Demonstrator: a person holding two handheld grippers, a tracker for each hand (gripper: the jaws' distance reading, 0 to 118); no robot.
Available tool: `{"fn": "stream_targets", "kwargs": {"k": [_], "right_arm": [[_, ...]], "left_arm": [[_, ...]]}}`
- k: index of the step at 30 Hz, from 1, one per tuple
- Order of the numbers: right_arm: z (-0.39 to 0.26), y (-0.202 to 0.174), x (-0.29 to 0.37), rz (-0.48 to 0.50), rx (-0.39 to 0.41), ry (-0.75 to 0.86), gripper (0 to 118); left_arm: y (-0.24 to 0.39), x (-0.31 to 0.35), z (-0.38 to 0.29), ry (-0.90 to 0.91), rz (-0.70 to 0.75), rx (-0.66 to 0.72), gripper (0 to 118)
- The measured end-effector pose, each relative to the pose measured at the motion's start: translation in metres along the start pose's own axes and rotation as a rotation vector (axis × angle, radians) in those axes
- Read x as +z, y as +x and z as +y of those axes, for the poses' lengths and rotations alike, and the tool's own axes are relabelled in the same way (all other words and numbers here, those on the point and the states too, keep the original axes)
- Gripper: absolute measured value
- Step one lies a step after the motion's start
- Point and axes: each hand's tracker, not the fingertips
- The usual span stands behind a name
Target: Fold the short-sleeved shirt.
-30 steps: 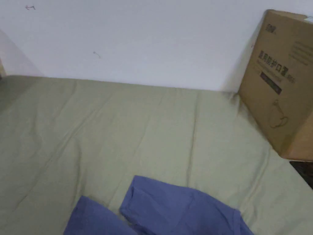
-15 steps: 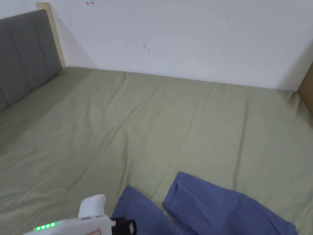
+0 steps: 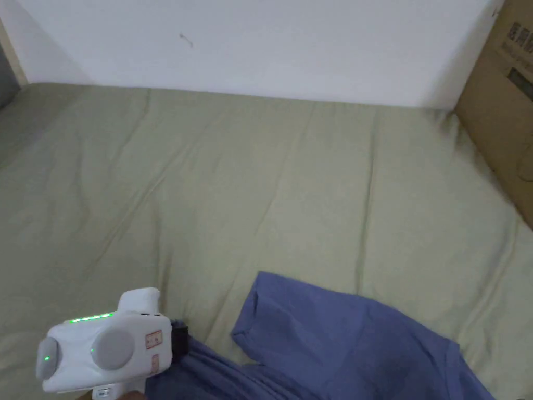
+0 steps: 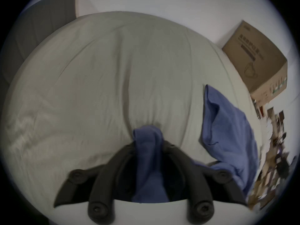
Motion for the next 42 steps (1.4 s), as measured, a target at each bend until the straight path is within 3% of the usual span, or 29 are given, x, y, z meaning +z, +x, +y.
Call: {"fn": "stream_targets", "kwargs": {"k": [2, 4, 6, 7, 8, 9, 11, 13, 15, 17, 23, 25, 26, 28, 29, 30, 34, 36, 42], "right_arm": [[0.007, -0.001, -0.003, 0.014, 0.022, 0.005, 0], [0.017, -0.004, -0.01, 0.027, 0.074, 0.025, 0], [0.032, -0.008, -0.025, 0.04, 0.145, 0.04, 1], [0.038, -0.01, -0.034, 0.055, 0.174, 0.041, 17], [0.045, -0.013, -0.045, 0.068, 0.196, 0.035, 46], [0.051, -0.015, -0.057, 0.082, 0.218, 0.002, 92], [0.06, -0.022, -0.087, 0.143, 0.257, -0.075, 104], [0.066, -0.035, -0.117, 0.165, 0.335, -0.115, 109], [0.069, -0.049, -0.15, 0.154, 0.43, -0.164, 108], [0.069, -0.059, -0.179, 0.139, 0.471, -0.214, 109], [0.058, -0.062, -0.251, 0.08, 0.494, -0.363, 106], [0.052, -0.06, -0.257, 0.118, 0.477, -0.42, 95], [0.054, -0.059, -0.251, 0.152, 0.425, -0.401, 87], [0.06, -0.061, -0.238, 0.137, 0.438, -0.403, 60], [0.062, -0.062, -0.232, 0.142, 0.45, -0.4, 37], [0.061, -0.062, -0.224, 0.141, 0.454, -0.396, 3], [0.069, -0.054, -0.19, 0.178, 0.386, -0.369, 3], [0.081, -0.044, -0.164, 0.209, 0.339, -0.325, 3], [0.136, -0.012, -0.058, 0.158, 0.25, -0.051, 3]], "left_arm": [[-0.002, 0.013, -0.013, -0.026, -0.1, 0.096, 5], [-0.001, 0.013, -0.024, -0.083, -0.109, 0.04, 5], [0.002, -0.004, -0.042, -0.161, -0.029, -0.081, 5], [0.0, -0.006, -0.047, -0.069, -0.055, -0.109, 5], [-0.001, -0.007, -0.049, -0.035, -0.065, -0.119, 5], [-0.003, -0.006, -0.047, -0.066, -0.065, -0.084, 5], [-0.007, -0.006, -0.045, -0.084, -0.088, 0.017, 5], [-0.012, -0.008, -0.039, -0.103, -0.098, 0.047, 5], [-0.01, -0.008, -0.038, -0.11, -0.098, 0.036, 5], [-0.019, -0.014, -0.036, -0.108, -0.096, 0.029, 5], [-0.029, -0.019, -0.037, -0.088, -0.116, 0.058, 5], [-0.018, -0.013, -0.039, -0.093, -0.123, 0.061, 5], [-0.018, -0.013, -0.039, -0.095, -0.125, 0.062, 5], [-0.014, -0.014, -0.041, -0.097, -0.123, 0.06, 5], [-0.011, -0.014, -0.043, -0.09, -0.115, 0.056, 5], [-0.007, -0.012, -0.046, -0.076, -0.101, 0.045, 5], [0.002, 0.01, -0.045, -0.044, -0.094, -0.006, 5], [-0.002, 0.029, -0.038, -0.02, -0.175, 0.021, 5], [-0.002, 0.119, -0.002, 0.197, -0.221, -0.012, 5]]}}
